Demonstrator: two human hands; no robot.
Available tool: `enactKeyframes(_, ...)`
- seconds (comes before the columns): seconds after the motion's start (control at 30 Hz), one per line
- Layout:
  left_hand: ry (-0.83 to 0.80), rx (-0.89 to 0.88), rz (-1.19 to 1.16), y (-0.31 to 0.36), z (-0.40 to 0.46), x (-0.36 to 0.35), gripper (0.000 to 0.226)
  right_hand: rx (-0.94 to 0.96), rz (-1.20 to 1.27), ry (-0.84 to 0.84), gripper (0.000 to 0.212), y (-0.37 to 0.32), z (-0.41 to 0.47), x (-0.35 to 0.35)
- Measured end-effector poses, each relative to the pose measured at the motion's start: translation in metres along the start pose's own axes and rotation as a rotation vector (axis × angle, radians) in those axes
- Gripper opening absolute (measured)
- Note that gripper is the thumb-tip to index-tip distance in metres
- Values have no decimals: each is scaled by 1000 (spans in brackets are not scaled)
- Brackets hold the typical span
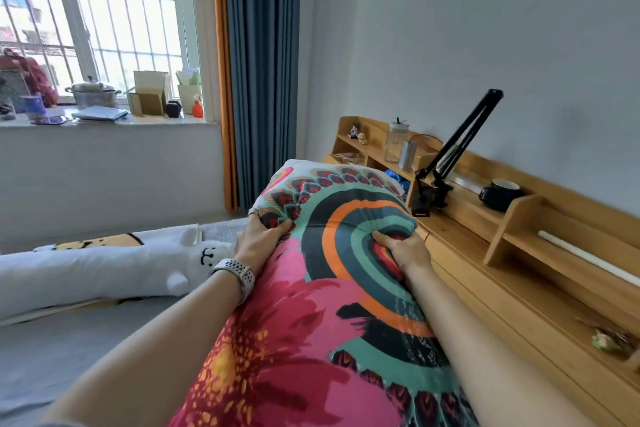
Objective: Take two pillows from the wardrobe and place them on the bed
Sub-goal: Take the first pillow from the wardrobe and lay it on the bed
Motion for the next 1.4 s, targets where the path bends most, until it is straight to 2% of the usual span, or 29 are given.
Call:
enactKeyframes(0.17, 4, -21, -89, 17, 28, 1, 66, 48, 16, -3, 52, -28, 30, -4)
enactKeyframes(0.4, 82, -4, -57, 5, 34, -46, 61, 81, -31, -14, 52, -9, 84, 13)
enactKeyframes(0.53, 123, 39, -32, -15, 72, -78, 59, 90, -34, -38, 50, 9, 143, -4)
enactKeyframes(0.77, 208, 65, 37, -80, 208, -153, 56, 136, -61, -117, 51, 58, 314, -79)
enactKeyframes(0.9, 260, 102, 85, -138, 273, -194, 58, 149, -119, -190, 60, 107, 400, -127)
enactKeyframes(1.03, 331, 123, 77, -201, 317, -223, 53, 196, -138, -262, 55, 151, 464, -170)
enactKeyframes(1.2, 380, 164, 37, -258, 368, -252, 49, 332, -139, -200, 55, 182, 532, -212)
enactKeyframes(1.3, 340, 173, -21, -281, 402, -265, 57, 275, -149, -186, 49, 200, 571, -239)
enactKeyframes(1.4, 212, 170, -186, -296, 429, -279, 82, 201, -149, -196, 43, 213, 606, -261)
Point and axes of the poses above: each hand's wrist, its own z-axis towards the middle knuckle, its own x-axis out of the back of the hand, y = z × x, the point moved 1 cm from there along z, towards the middle knuckle, and after that the axes turned 14 degrees about -z, right-handed, at the moved point
